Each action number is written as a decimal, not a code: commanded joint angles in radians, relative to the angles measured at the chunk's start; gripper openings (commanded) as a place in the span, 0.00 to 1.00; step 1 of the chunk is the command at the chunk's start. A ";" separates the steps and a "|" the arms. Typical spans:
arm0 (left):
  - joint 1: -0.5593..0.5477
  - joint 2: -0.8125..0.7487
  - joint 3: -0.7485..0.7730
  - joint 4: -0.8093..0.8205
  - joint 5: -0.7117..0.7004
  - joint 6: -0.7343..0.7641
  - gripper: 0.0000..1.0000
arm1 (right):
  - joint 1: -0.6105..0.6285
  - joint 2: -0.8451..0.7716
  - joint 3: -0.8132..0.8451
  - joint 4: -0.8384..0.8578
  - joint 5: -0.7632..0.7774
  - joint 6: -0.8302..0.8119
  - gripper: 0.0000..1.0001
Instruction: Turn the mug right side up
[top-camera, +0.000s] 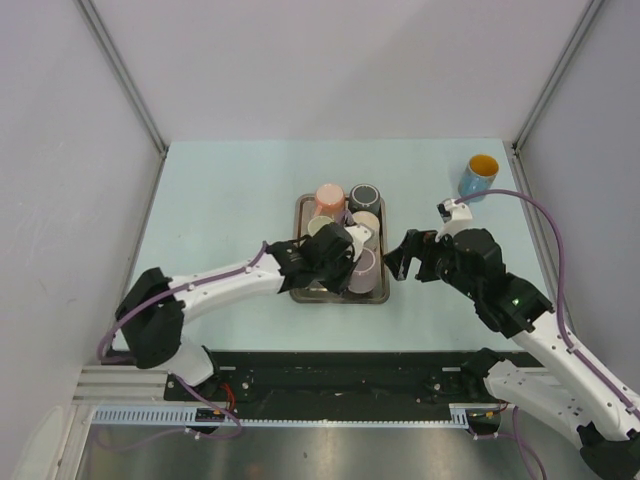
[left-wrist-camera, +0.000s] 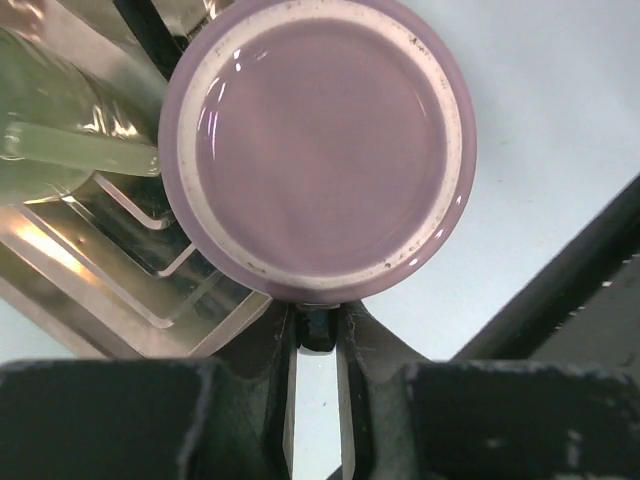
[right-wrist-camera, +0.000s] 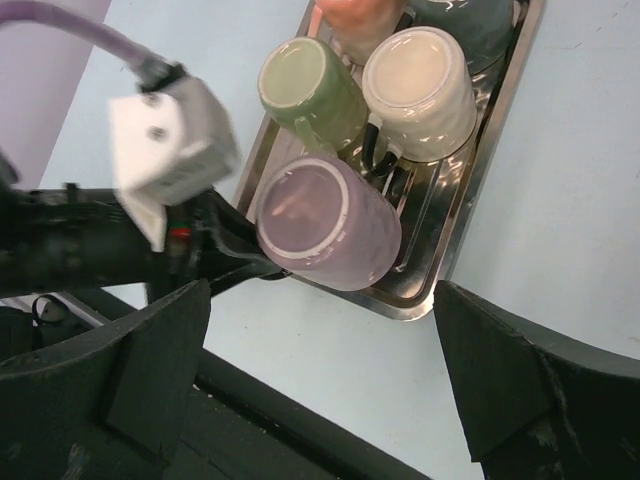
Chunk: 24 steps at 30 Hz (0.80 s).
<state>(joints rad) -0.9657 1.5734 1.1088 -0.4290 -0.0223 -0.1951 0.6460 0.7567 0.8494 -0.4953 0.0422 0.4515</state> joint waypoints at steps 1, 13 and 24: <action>-0.005 -0.180 -0.013 0.139 0.015 -0.055 0.00 | 0.003 -0.025 0.046 0.027 -0.031 0.001 0.98; 0.126 -0.505 -0.271 0.547 0.228 -0.386 0.00 | 0.000 -0.215 0.088 0.086 -0.171 0.087 0.98; 0.252 -0.697 -0.578 1.200 0.331 -0.865 0.00 | 0.001 -0.267 0.062 0.110 -0.332 0.219 0.95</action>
<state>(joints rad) -0.7189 0.9279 0.5724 0.3325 0.2440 -0.8398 0.6460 0.5007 0.9215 -0.4088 -0.2470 0.6250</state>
